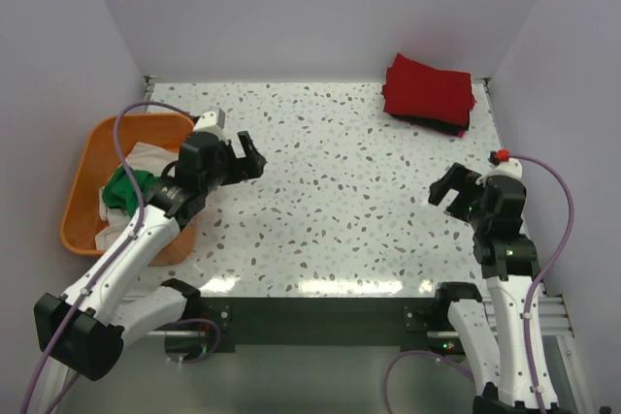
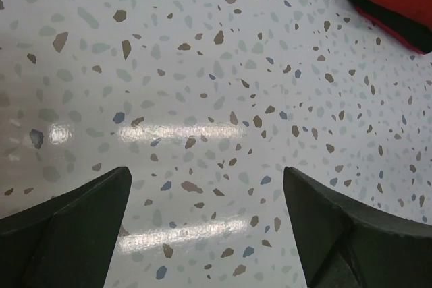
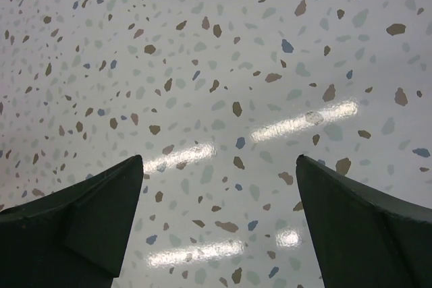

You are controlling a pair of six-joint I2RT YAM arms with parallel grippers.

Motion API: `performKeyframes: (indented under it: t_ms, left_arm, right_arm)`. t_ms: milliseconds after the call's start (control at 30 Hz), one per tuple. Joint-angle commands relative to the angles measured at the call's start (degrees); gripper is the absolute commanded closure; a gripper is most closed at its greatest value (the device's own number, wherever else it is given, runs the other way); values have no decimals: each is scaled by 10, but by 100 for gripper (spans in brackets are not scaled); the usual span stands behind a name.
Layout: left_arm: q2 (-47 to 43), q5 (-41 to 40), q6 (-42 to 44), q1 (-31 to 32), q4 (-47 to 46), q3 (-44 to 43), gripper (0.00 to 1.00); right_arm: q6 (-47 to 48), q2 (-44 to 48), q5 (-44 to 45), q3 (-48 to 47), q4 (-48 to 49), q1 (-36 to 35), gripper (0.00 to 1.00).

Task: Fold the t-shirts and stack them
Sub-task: Grab the tshirt from the pile

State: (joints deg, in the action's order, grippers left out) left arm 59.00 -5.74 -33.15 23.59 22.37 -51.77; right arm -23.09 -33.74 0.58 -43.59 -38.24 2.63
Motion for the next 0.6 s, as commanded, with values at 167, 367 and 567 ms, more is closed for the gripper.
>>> performKeyframes:
  t_ms: [167, 367, 567]
  left_arm:
    - [34, -92, 15, -3, 57, -109, 0]
    - [122, -225, -18, -73, 177, -214, 0]
    - [148, -222, -76, -308, 220, -199, 0]
  right_arm:
    - [9, -6, -5, -23, -7, 1, 1]
    - [16, -20, -21, -16, -8, 1, 1]
    - [22, -25, -43, -11, 7, 1, 1]
